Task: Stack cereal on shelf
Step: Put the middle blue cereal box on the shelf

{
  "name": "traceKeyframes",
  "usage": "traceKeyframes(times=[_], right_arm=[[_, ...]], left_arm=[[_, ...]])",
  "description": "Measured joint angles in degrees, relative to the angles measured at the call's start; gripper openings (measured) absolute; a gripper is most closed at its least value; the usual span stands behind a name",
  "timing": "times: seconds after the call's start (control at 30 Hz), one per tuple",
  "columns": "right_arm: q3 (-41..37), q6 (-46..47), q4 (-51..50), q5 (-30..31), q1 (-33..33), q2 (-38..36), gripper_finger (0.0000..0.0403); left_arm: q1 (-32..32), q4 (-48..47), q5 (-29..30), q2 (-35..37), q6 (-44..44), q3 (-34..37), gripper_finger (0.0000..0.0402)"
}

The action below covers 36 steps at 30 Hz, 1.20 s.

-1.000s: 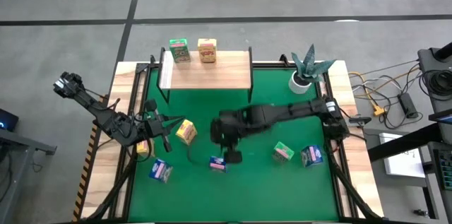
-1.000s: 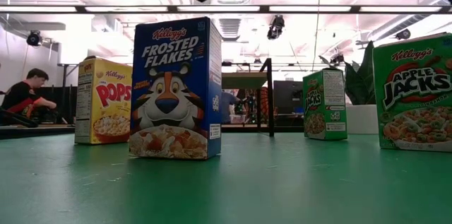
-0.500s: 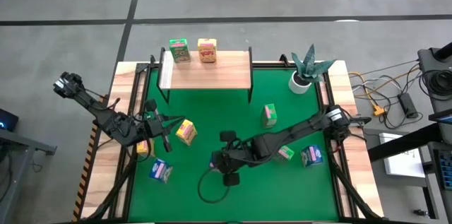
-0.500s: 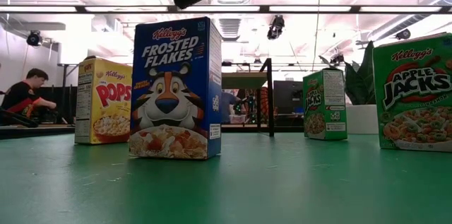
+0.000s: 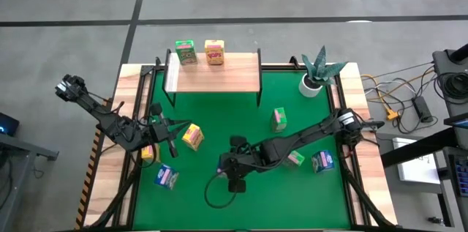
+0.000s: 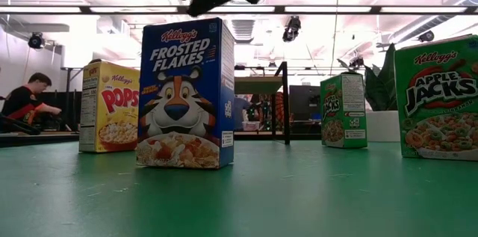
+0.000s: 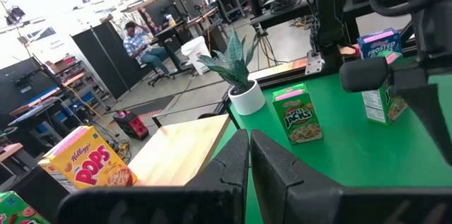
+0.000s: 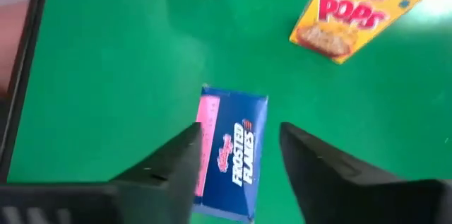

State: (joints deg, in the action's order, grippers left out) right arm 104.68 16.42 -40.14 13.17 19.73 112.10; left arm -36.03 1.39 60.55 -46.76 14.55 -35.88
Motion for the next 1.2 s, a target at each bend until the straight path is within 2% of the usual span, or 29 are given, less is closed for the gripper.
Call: traceKeyframes(times=[0.2,0.4,0.53,1.0,1.2], right_arm=[[-0.10,3.43,-1.55,-0.68,0.13,1.06,0.0276],[-0.69,6.17,-2.86,-1.81,0.26,2.12,0.0314],[-0.92,6.13,-2.82,-1.81,0.39,2.85,0.0307],[-1.00,4.57,-2.82,-1.83,0.41,3.22,0.0229],[-1.00,4.36,-2.82,-2.66,0.42,3.21,0.0212]], left_arm=[[0.00,-0.04,0.00,0.00,0.00,-0.04,0.0000],[0.00,-0.05,-0.02,0.00,0.00,-0.09,0.0000],[0.00,-0.04,0.00,0.00,0.00,-0.09,0.0000],[0.00,-0.02,-0.01,0.00,0.00,-0.09,0.0000],[0.00,0.00,0.00,0.00,0.00,-0.09,0.0000]])
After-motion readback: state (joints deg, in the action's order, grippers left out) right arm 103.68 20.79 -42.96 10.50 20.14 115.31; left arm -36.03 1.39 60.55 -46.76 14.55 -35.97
